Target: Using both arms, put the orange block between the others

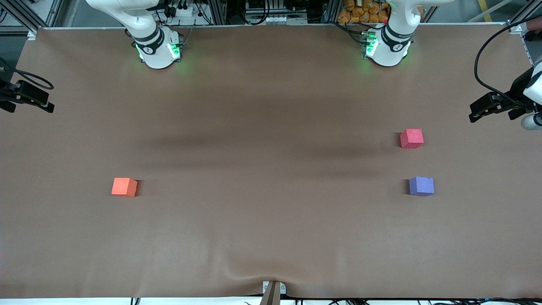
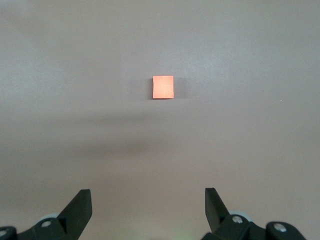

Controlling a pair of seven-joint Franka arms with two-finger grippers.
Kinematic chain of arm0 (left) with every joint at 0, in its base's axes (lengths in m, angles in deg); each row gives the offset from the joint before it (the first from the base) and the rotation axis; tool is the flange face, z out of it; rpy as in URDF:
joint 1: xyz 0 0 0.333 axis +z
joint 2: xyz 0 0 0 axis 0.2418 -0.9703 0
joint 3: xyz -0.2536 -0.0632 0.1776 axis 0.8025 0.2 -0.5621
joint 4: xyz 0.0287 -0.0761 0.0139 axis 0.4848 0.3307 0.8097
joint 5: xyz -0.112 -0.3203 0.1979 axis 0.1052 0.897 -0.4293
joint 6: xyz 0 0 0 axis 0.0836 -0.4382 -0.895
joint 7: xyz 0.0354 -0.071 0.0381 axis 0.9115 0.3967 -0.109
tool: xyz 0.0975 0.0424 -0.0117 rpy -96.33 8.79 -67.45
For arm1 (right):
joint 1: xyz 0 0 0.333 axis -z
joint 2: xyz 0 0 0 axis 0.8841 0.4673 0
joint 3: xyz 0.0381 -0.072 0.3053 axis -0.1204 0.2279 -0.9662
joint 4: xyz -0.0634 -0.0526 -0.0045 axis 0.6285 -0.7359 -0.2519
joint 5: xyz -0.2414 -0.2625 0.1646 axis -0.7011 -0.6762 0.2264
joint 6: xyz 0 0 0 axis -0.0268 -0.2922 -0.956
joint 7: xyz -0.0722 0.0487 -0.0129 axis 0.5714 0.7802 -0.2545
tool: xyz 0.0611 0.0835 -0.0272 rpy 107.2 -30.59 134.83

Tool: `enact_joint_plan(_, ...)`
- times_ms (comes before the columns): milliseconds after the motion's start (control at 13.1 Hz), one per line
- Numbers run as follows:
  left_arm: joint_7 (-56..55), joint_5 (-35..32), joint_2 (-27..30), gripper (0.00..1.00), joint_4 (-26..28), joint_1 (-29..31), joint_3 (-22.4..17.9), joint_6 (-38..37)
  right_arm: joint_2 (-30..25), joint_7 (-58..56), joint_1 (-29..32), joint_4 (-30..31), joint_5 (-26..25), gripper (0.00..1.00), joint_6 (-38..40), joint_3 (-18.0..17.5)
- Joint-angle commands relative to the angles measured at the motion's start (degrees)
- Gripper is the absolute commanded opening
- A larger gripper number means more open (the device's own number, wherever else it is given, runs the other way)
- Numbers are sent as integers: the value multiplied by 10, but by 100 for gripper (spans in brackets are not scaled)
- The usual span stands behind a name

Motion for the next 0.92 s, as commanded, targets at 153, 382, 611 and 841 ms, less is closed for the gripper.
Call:
enact_joint_plan(153, 15, 12, -4, 100, 0, 3, -1, -7, -7, 10, -6, -6, 2, 100, -1, -1)
enact_joint_plan(382, 14, 10, -11, 100, -5, 3, 0, -8, -7, 10, -6, -6, 2, 100, 0, 0)
enact_joint_plan(611, 11, 9, -12, 100, -4, -1, 0, -8, -7, 10, -6, -6, 1, 100, 0, 0)
enact_joint_plan(841, 12, 8, -16, 100, -5, 2, 0, -8, -6, 10, -5, -6, 1, 100, -1, 1)
